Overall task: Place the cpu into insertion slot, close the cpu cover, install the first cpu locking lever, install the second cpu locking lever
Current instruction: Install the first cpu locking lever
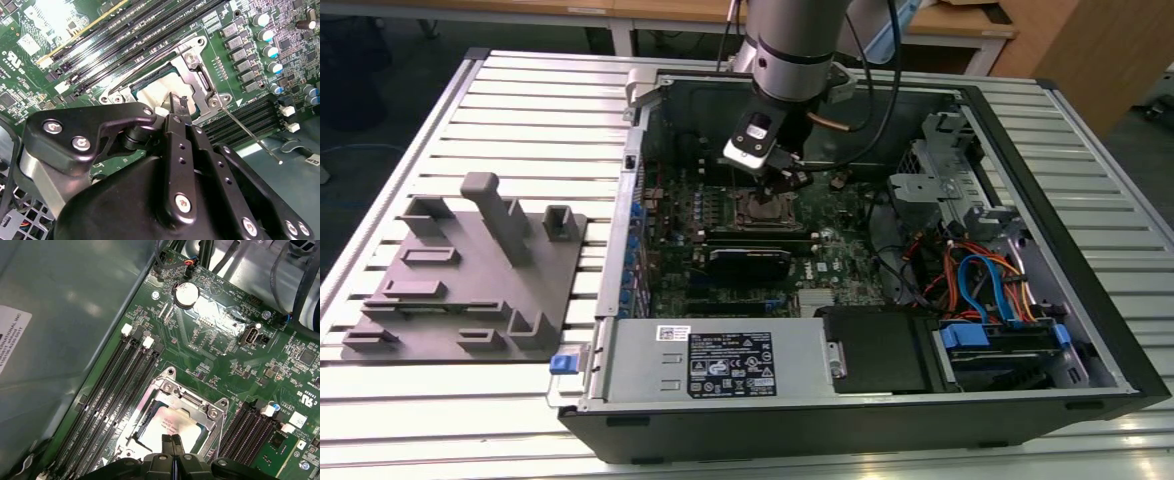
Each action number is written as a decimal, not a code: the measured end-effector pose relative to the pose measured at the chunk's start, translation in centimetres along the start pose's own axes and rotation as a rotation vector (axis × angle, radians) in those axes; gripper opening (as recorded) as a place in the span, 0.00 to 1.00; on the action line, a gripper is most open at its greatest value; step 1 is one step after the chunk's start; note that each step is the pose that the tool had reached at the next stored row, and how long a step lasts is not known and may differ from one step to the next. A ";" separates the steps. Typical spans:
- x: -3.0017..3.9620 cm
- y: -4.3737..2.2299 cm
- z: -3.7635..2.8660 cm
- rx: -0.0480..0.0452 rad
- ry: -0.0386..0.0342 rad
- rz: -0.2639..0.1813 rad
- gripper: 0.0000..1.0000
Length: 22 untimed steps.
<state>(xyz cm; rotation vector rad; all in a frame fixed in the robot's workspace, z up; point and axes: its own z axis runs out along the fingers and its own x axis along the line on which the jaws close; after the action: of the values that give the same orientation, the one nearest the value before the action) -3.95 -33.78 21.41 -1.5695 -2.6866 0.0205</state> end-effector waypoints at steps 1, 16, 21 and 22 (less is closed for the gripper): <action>0.00 0.00 0.00 0.0000 0.0000 0.000 0.10; 0.00 -0.02 0.00 0.0020 -0.0027 -0.101 0.10; 0.03 -0.07 -0.31 0.0022 -0.0030 -0.112 0.10; 0.04 -0.07 -0.49 0.0021 -0.0031 -0.113 0.10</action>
<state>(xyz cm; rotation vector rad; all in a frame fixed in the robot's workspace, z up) -4.02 -33.78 21.91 -1.4162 -2.7715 0.0232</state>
